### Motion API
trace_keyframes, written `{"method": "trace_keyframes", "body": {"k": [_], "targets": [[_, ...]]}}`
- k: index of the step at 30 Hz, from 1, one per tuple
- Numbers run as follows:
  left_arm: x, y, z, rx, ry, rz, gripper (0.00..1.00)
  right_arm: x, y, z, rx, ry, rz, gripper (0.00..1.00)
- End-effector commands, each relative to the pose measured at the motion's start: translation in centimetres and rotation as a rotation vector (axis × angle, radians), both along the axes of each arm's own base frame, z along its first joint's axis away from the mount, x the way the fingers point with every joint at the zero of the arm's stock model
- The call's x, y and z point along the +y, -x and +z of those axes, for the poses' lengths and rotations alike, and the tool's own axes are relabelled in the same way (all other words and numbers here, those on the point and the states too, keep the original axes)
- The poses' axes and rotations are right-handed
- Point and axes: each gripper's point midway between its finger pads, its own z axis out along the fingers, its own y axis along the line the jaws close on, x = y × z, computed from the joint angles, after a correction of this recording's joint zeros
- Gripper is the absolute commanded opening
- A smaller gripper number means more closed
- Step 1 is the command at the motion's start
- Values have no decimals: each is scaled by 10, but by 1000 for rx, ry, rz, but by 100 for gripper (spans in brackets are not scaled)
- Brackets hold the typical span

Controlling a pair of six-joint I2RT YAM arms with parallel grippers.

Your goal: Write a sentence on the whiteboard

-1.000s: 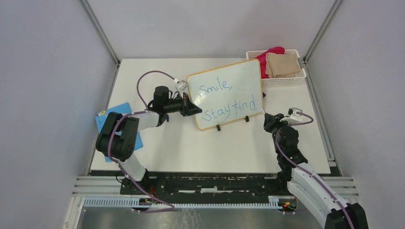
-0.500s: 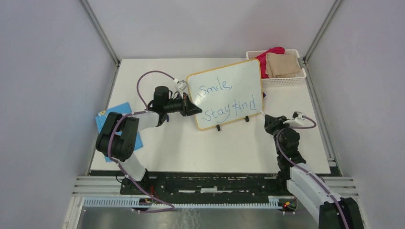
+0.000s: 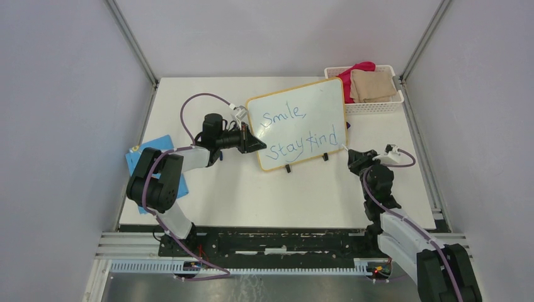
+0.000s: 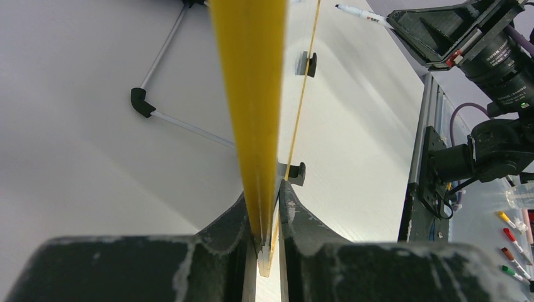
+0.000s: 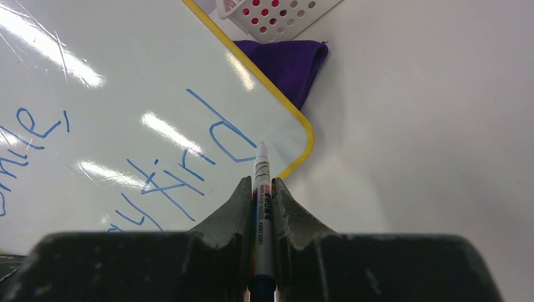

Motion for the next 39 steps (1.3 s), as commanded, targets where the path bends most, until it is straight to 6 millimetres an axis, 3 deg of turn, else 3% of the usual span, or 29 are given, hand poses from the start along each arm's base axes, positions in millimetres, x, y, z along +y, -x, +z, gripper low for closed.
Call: {"method": "trace_keyframes", "body": {"k": [1,39], "targets": [[7,1,-27,10,-107,33,2,1,-13,37,-114,-43,-9,0],[7,1,-29,12,-115,32,2,3,-27,10,-30,-17,-3,0]]}}
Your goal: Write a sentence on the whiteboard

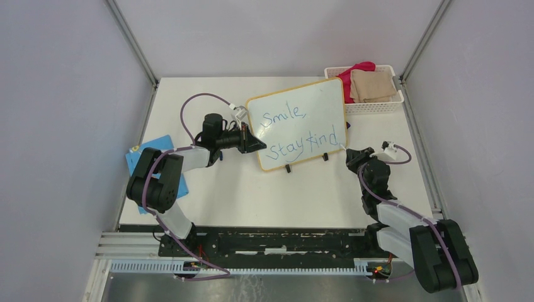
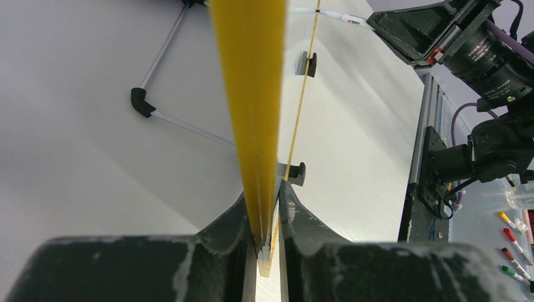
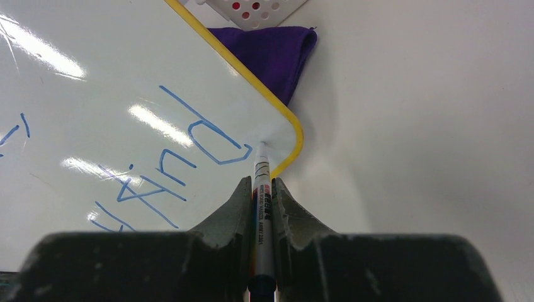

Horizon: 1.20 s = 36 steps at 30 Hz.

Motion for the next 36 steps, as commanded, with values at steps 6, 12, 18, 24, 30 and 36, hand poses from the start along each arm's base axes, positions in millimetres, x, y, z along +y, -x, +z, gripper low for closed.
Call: {"method": "trace_keyframes", "body": {"k": [6,12,18,24,30,36], "targets": [[7,1,-28,10,-114,31,2,3,-12,22,-70,-10,9,0],[7,2,-29,12,-117,30,2,2,-12,17,-56,-2,8,0],[7,1,-29,11,-119,31,2,5,-12,15,-52,-4,21,0],[7,1,-31,16,-120,31,2,9,-10,11,-46,-14,42,0],[8,1,-30,15,-120,33,2,9,-6,9,-40,-13,47,0],[8,1,-29,11,-119,35,2,8,-4,8,-32,-10,45,0]]}}
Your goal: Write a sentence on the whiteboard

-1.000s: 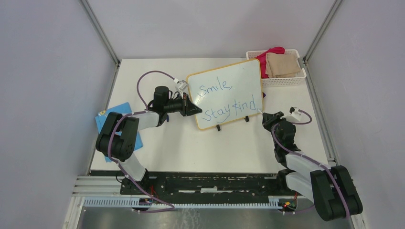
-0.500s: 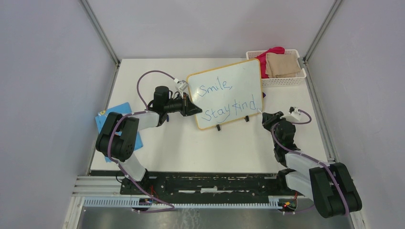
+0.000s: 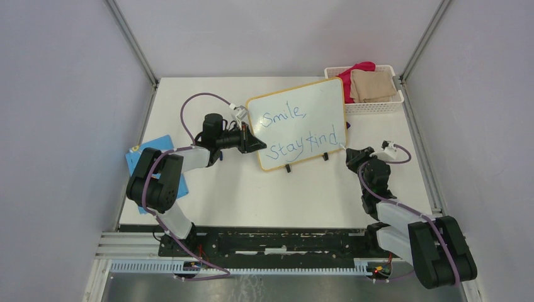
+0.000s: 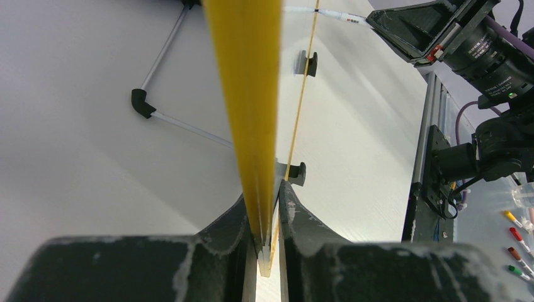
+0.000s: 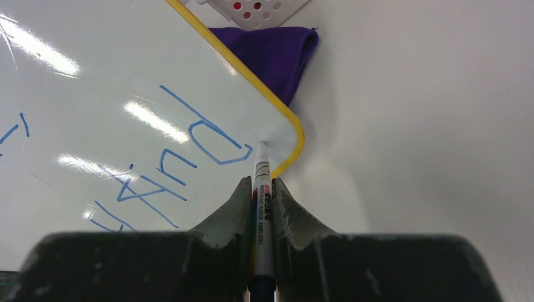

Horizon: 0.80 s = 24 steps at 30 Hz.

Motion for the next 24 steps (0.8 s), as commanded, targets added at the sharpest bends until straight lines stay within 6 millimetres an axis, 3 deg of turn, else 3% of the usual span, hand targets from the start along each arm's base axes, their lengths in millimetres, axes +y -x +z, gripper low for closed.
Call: {"method": "trace_keyframes", "body": {"k": [1,7,16,18,24], "targets": [[8,1,-29,26,-113,39,2,4,-1,10,-32,-5,20,0],[8,0,-28,22,-114,45,2,1,-1,15,-34,4,9,0],[9,-2,-25,11,-120,63,7,-15,3,46,-85,46,-65,0],[9,-2,-25,12,-122,65,12,-16,5,53,-98,45,-65,0],[10,-1,-19,-3,-131,77,42,-5,11,83,-158,62,0,0]]}}
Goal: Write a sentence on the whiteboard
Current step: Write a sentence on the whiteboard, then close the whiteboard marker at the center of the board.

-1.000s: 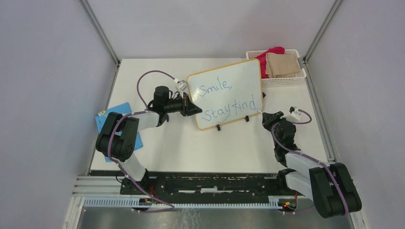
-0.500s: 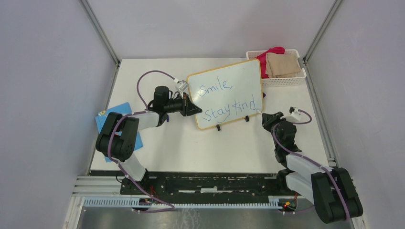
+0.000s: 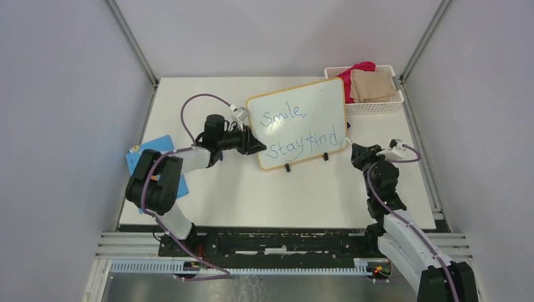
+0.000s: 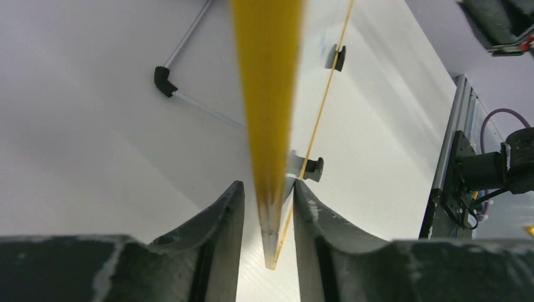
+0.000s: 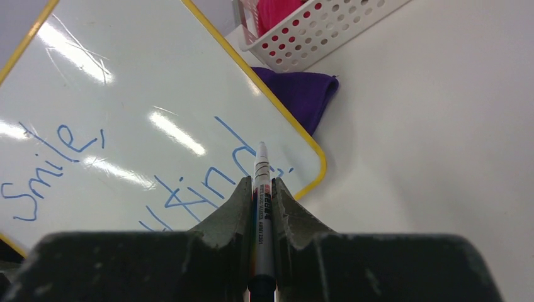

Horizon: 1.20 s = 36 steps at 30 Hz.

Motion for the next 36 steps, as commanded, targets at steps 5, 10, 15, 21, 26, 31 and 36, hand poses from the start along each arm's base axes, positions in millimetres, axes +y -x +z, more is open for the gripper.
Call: {"method": "trace_keyframes", "body": {"k": [5,10,15,21,26,31,36], "targets": [[10,2,-2,-38,-96,59,60,11,8,52,-100,75,73,0],[31,4,13,-87,-180,172,76,21,15,63,-122,130,118,0],[70,11,37,-120,-295,378,99,29,20,80,-175,159,156,0],[154,5,40,15,-484,872,100,48,24,106,-224,227,237,0],[158,1,25,207,-546,952,100,59,25,113,-225,261,282,0],[165,-9,9,310,-675,995,98,62,27,117,-235,273,298,0],[177,-10,-31,391,-804,984,91,62,28,121,-241,287,303,0]]}}
